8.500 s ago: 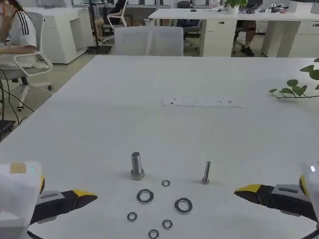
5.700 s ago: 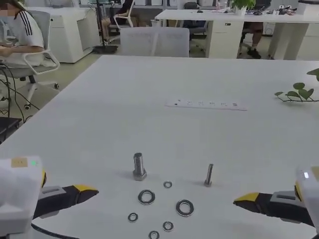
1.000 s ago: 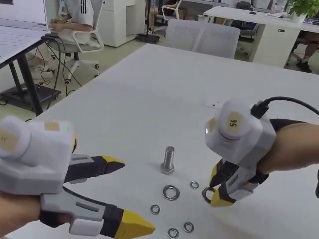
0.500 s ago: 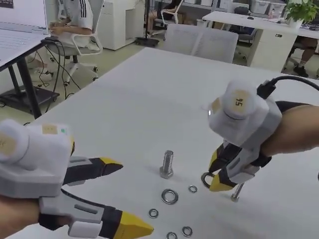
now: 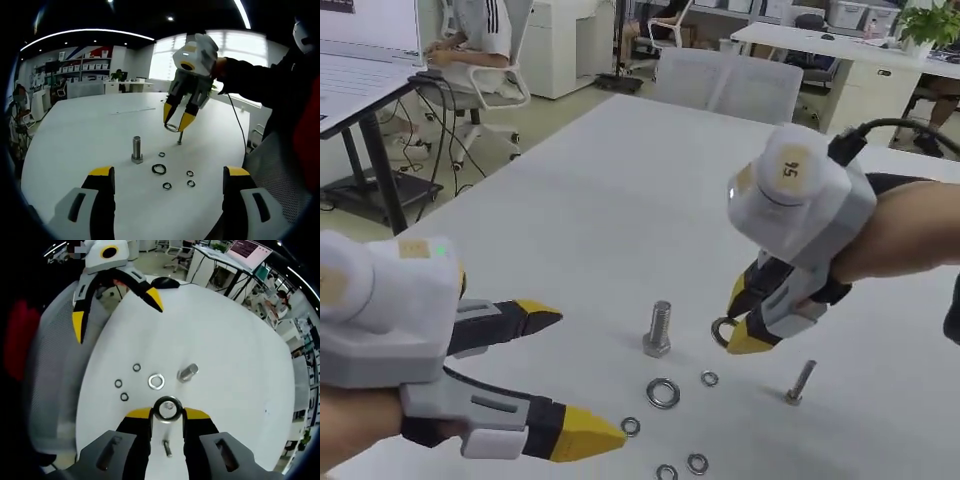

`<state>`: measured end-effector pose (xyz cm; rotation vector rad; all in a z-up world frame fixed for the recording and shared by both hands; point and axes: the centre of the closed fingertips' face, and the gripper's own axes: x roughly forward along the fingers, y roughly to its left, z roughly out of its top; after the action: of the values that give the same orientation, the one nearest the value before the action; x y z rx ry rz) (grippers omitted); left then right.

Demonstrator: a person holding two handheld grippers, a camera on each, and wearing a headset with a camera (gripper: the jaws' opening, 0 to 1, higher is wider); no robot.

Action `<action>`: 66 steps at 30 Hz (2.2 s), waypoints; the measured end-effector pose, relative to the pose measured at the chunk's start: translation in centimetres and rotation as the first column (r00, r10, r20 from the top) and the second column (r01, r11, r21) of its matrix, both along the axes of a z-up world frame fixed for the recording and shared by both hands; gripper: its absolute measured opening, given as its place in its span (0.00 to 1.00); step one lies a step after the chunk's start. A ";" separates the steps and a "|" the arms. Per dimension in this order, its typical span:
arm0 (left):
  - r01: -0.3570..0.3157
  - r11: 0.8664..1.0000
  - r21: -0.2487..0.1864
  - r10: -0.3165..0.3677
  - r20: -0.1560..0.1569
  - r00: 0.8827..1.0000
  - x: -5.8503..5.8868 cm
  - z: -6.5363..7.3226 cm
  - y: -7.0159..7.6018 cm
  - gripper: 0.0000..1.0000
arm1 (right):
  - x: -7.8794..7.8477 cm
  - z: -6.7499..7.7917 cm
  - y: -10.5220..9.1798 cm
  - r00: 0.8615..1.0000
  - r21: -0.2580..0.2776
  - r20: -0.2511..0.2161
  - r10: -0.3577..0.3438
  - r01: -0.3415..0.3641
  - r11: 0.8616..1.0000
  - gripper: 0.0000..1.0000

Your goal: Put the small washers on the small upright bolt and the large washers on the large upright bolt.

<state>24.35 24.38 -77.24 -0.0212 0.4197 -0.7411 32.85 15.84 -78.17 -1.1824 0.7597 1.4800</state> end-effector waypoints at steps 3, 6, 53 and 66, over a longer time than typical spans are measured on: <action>-0.015 1.000 0.000 0.015 0.009 1.000 0.1 0.1 0.3 0.89 | 0.2 0.1 0.4 1.000 -0.001 0.008 0.006 -0.006 1.000 0.24; -0.025 1.000 0.015 0.025 0.014 1.000 0.2 -0.1 0.6 0.89 | 0.3 0.4 0.9 1.000 0.007 0.011 0.012 -0.012 1.000 0.24; -0.087 0.990 0.111 0.078 0.077 0.994 1.1 0.0 2.2 0.88 | 2.6 -0.8 6.3 0.995 -0.038 -0.008 0.100 -0.100 0.994 0.24; -0.083 0.990 0.110 0.076 0.068 0.995 1.0 -0.2 2.1 0.87 | 2.5 -2.0 6.9 0.993 -0.060 -0.038 0.108 -0.110 0.992 0.24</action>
<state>25.34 26.48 -77.42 0.0915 0.3972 -0.6368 35.35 22.76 -80.16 -1.2645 0.7798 1.5803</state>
